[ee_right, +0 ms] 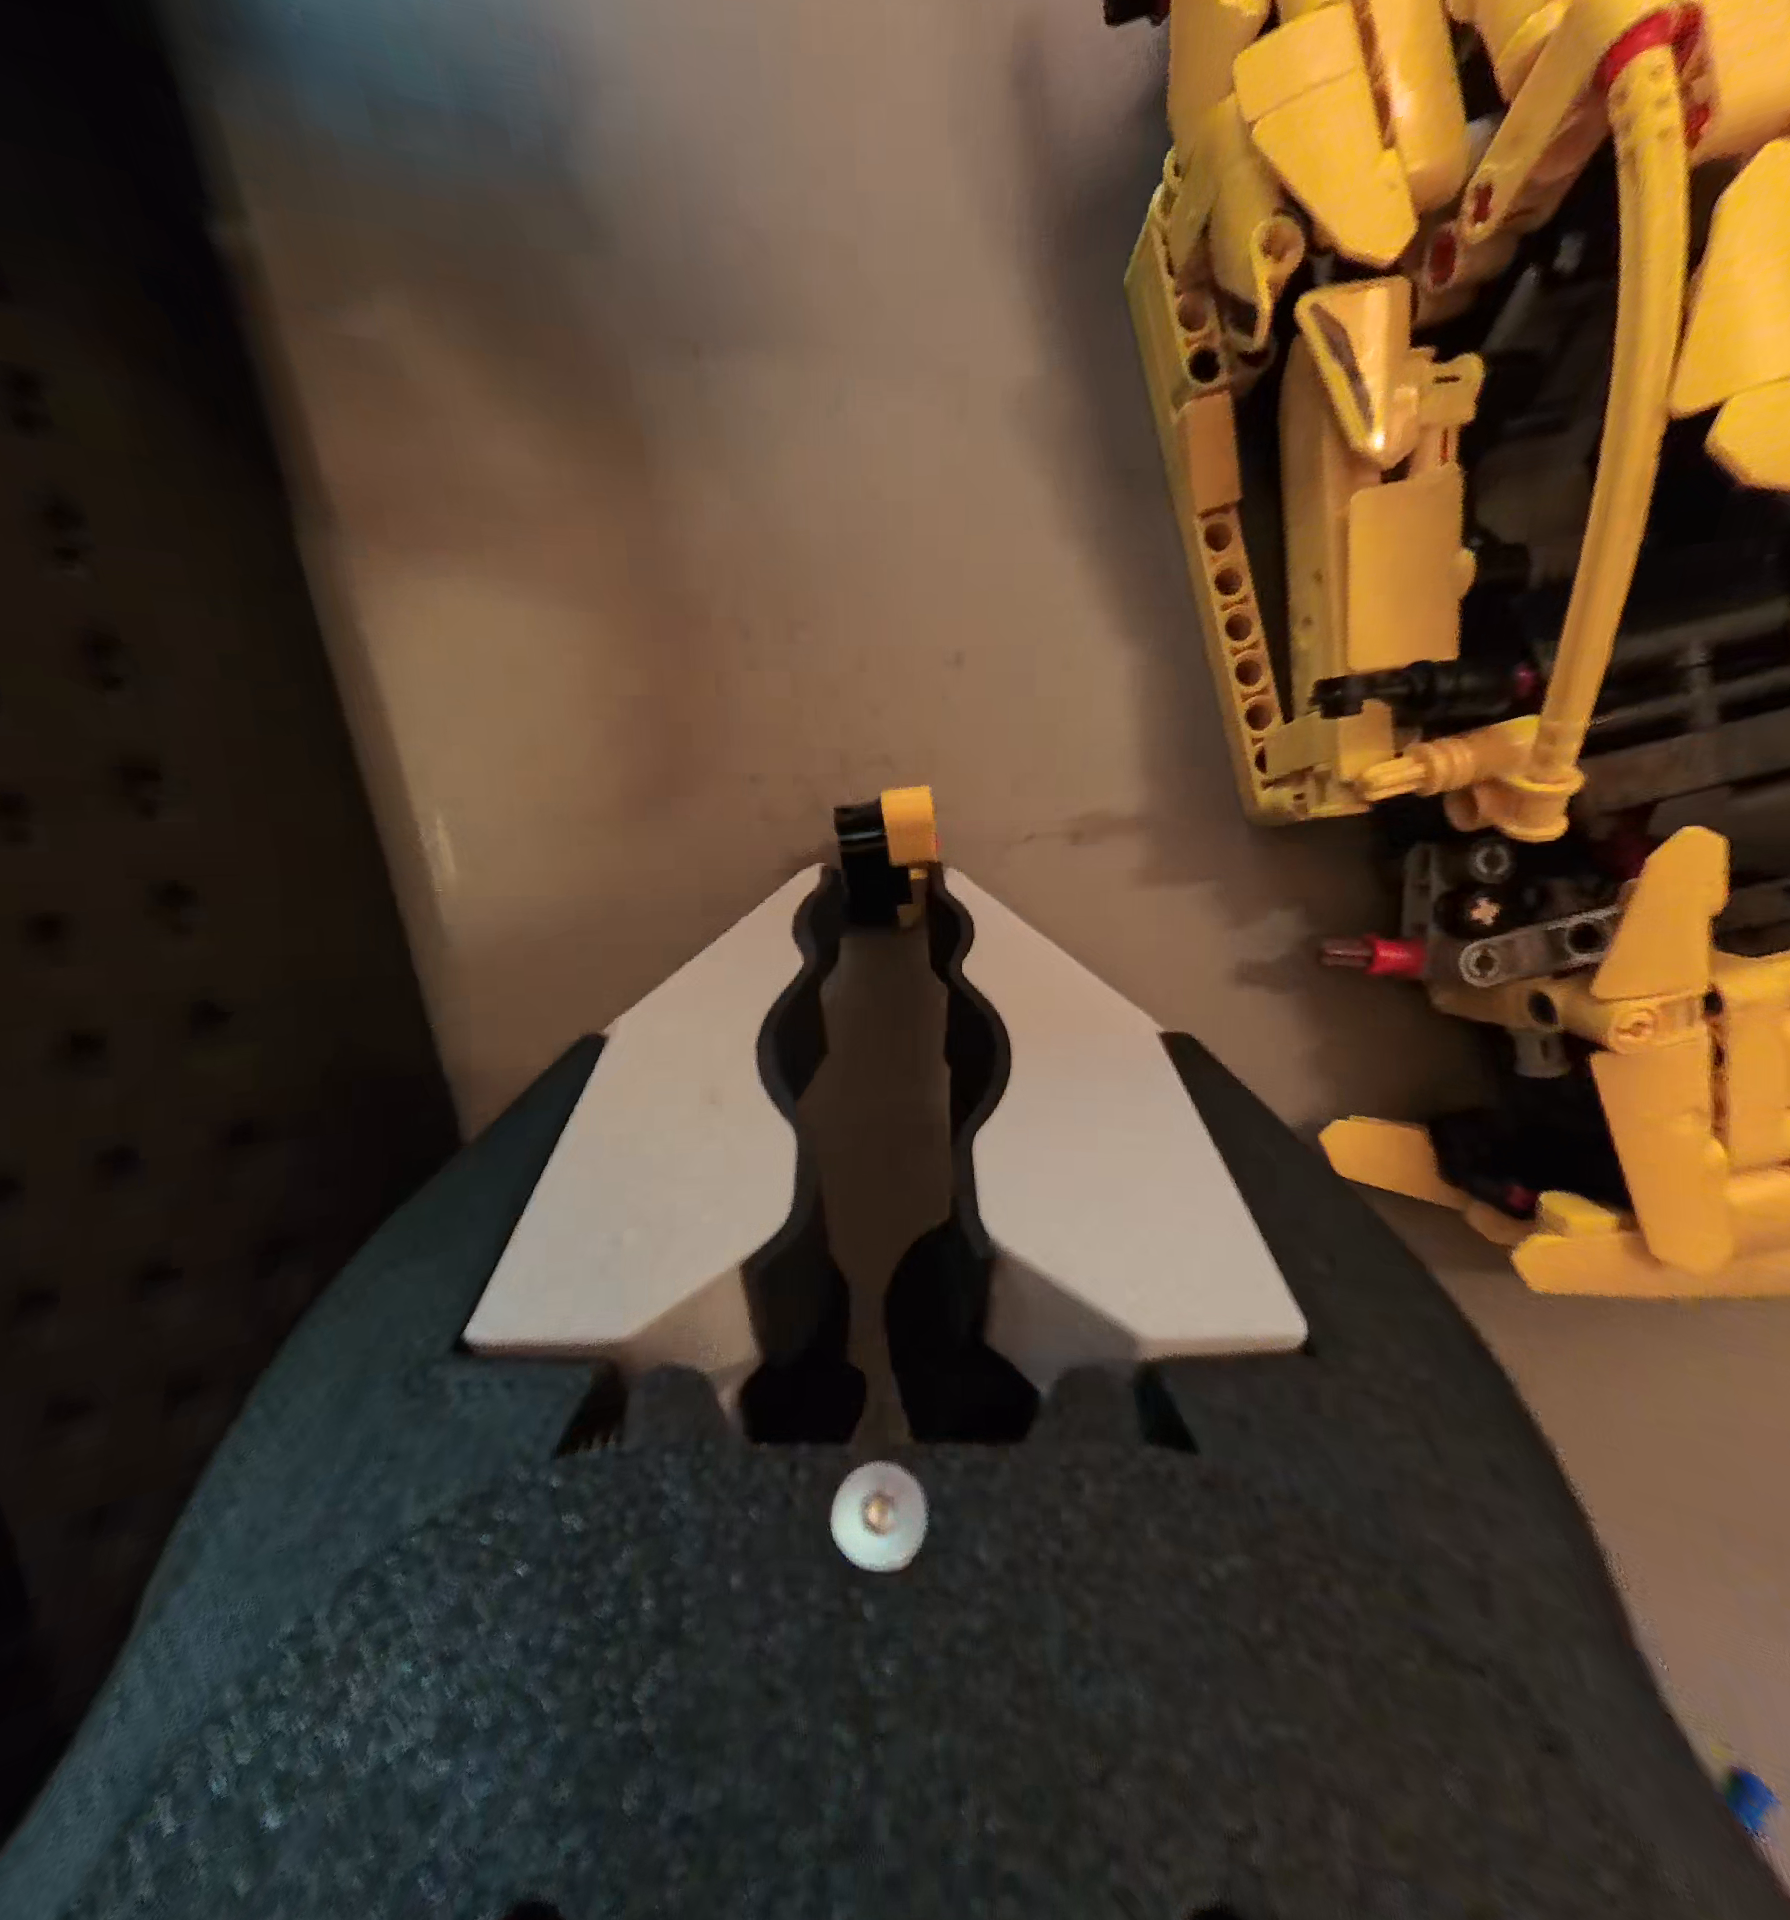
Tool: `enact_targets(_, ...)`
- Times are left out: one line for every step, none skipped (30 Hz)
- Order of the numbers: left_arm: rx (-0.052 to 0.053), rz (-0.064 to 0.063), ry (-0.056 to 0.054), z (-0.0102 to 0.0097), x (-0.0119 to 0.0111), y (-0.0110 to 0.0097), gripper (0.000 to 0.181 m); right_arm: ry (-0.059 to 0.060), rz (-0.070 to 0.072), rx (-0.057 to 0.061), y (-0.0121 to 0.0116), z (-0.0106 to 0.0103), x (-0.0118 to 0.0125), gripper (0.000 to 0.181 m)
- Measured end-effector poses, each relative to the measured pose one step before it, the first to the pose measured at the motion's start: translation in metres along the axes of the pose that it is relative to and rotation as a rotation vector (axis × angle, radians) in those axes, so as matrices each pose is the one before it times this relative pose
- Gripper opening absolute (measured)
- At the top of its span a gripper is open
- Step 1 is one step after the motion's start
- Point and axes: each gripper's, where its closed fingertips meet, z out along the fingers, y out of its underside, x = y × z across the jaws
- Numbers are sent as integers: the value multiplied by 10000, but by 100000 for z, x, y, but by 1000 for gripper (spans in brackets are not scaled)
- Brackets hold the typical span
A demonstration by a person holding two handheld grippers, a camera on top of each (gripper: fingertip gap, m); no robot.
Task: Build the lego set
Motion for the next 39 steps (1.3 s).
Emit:
enact_targets(3,93,-36,0,18,5,2,-216,174,153,-110,15,-63,16)
enact_targets(11,87,-41,-15,6,-18,2,-251,153,244,-252,-92,-107,20)
enact_targets(40,95,-20,-7,31,-66,2,-270,153,267,-289,-205,-178,22)
enact_targets(58,86,20,-23,78,-91,2,-207,102,317,-390,-316,-113,24)
enact_targets(63,61,2,-23,75,-118,2,-38,51,361,-506,-469,122,27)
enact_targets(64,78,-19,-22,33,-121,2,4,31,537,-824,-593,144,28)
enact_targets(64,100,-14,-34,43,-116,2,-69,-34,799,-1291,-689,-33,29)
enact_targets(81,107,14,-25,95,-136,2,13,-58,1011,-1681,-698,-9,30)
enact_targets(103,114,45,-29,168,-189,2,119,78,1030,-1691,-612,173,30)
enact_targets(115,134,33,-35,166,-211,2,-52,221,894,-1431,-395,7,30)
enact_targets(117,163,27,-26,168,-214,2,-227,315,722,-1136,-218,-258,31)
enact_targets(98,146,25,-23,164,-165,2,-221,350,607,-938,-124,-284,31)
enact_targets(58,106,49,6,190,-116,2,-161,249,538,-809,-53,-260,31)
enact_targets(10,54,81,52,192,-2,2,-87,105,462,-727,17,-244,29)
enact_targets(-59,6,111,114,215,113,2,-74,-107,269,-452,106,-345,22)
enact_targets(-95,-16,65,130,160,156,2,55,-355,22,-116,141,-222,14)
enact_targets(-92,18,40,102,117,157,3,253,-427,1,-93,118,31,10)
enact_targets(-51,12,83,80,176,95,4,272,-394,60,-216,46,72,9)
enact_targets(-10,-53,229,109,357,77,5,121,-336,89,-279,22,-154,8)
enact_targets(-42,-128,379,168,548,134,5,-36,-281,117,-345,76,-387,7)
enact_targets(-159,-126,309,180,450,253,6,-22,-202,25,-177,198,-334,8)
enact_targets(-213,-9,114,151,181,303,7,87,-214,-147,106,225,-81,7)
enact_targets(-141,61,8,61,15,249,8,158,-263,-247,290,186,77,7)
enact_targets(-17,16,-15,-20,-44,85,10,164,-301,-290,349,34,172,7)
enact_targets(61,-108,-1,-35,-99,-21,15,182,-251,-198,251,-85,257,7)
enact_targets(40,-237,98,-10,-55,50,19,244,-152,-34,64,-198,382,7)
enact_targets(-75,-367,151,24,-66,187,19,258,-129,67,-85,-264,407,7)
enact_targets(-95,-410,178,14,-23,151,21,197,-177,52,-72,-252,273,7)
enact_targets(-16,-363,140,-3,-42,45,21,123,-236,25,-68,-207,112,7)
enact_targets(35,-304,62,-27,-124,-15,21,177,-285,-32,21,-153,188,7)
enact_targets(16,-253,-18,-22,-219,-2,21,135,-259,-62,53,-97,114,7)
enact_targets(17,-207,16,-35,-138,-37,21,-38,-174,-23,-6,-26,-133,7)
enact_targets(73,-183,65,-47,-5,-121,21,-39,-132,22,-97,9,-180,7)
enact_targets(118,-145,115,-48,109,-195,21,52,-168,28,-106,47,-106,7)
enact_targets(115,-139,56,-38,16,-177,21,41,-238,-48,-7,99,-159,7)
enact_targets(30,-147,5,6,-90,-42,20,19,-266,-5,-54,112,-222,6)
enact_targets(-46,-140,39,33,-31,58,20,-68,-254,59,-137,132,-358,7)
enact_targets(-31,-79,54,14,32,29,14,-52,-138,37,-136,138,-323,7)
enact_targets(27,-1,16,-43,20,-41,4,-68,-56,12,-98,168,-309,7)
